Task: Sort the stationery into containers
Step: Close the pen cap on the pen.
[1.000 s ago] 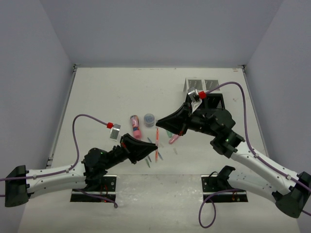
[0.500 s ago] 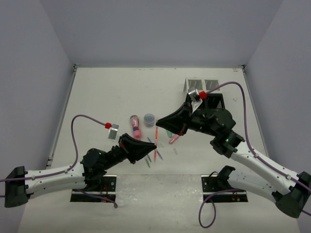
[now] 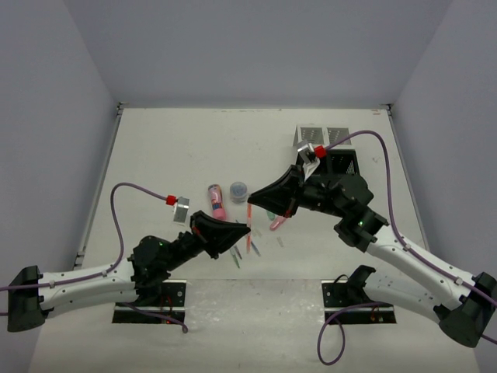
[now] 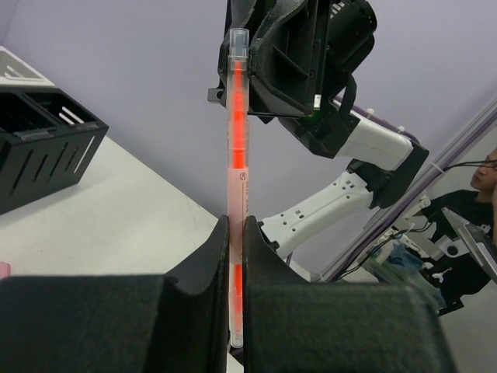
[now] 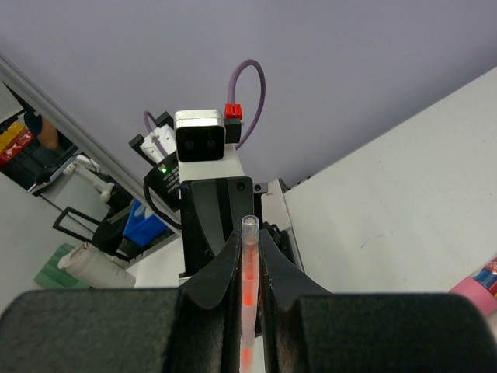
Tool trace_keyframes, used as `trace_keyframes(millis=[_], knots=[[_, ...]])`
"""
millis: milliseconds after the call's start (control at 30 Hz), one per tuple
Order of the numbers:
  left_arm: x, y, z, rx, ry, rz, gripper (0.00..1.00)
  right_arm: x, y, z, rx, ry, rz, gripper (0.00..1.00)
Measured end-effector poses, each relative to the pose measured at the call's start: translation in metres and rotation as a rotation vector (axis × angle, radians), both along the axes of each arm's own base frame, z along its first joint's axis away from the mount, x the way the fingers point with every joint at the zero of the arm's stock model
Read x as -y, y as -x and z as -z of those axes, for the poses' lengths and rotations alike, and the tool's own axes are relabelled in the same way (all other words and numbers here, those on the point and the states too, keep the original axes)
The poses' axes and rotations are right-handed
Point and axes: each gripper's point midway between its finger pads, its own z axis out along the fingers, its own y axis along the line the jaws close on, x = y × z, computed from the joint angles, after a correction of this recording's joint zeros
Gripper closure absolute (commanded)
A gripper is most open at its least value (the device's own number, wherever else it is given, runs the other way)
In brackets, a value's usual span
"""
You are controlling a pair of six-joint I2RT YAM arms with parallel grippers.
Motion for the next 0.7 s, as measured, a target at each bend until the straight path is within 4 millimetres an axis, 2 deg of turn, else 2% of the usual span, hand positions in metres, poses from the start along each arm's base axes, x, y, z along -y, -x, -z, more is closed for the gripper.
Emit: trace_keyframes(millis=[167, 300, 367, 400, 500, 600, 633, 700], knots=[[0.002, -0.003, -0.002, 0.013, -0.019, -0.017, 1.0, 0.0, 0.0, 0.0, 0.001, 0.001, 0.0, 0.99], [0.002, -0.004, -0.002, 0.02, -0.026, -0.024, 1.0, 0.0, 0.0, 0.001, 0.0, 0.002, 0.0, 0.9], [0.003, -0.005, -0.002, 0.024, -0.033, -0.027, 1.0, 0.0, 0.0, 0.001, 0.0, 0.002, 0.0, 0.82], [0.004, -0.005, -0.002, 0.025, -0.037, -0.027, 1.0, 0.0, 0.0, 0.001, 0.0, 0.002, 0.0, 0.73], [0.006, -0.006, -0.003, 0.03, -0.048, -0.031, 1.0, 0.001, 0.001, 0.004, 0.0, 0.009, -0.004, 0.56], [0.007, -0.007, -0.008, 0.037, -0.042, -0.034, 1.0, 0.001, 0.003, 0.012, -0.012, 0.026, -0.007, 0.49], [0.007, -0.007, -0.009, 0.038, -0.039, -0.034, 1.0, 0.002, 0.003, 0.013, -0.013, 0.029, -0.006, 0.48], [0.007, -0.007, -0.009, 0.037, -0.039, -0.035, 1.0, 0.002, 0.004, 0.015, -0.015, 0.033, -0.006, 0.53]])
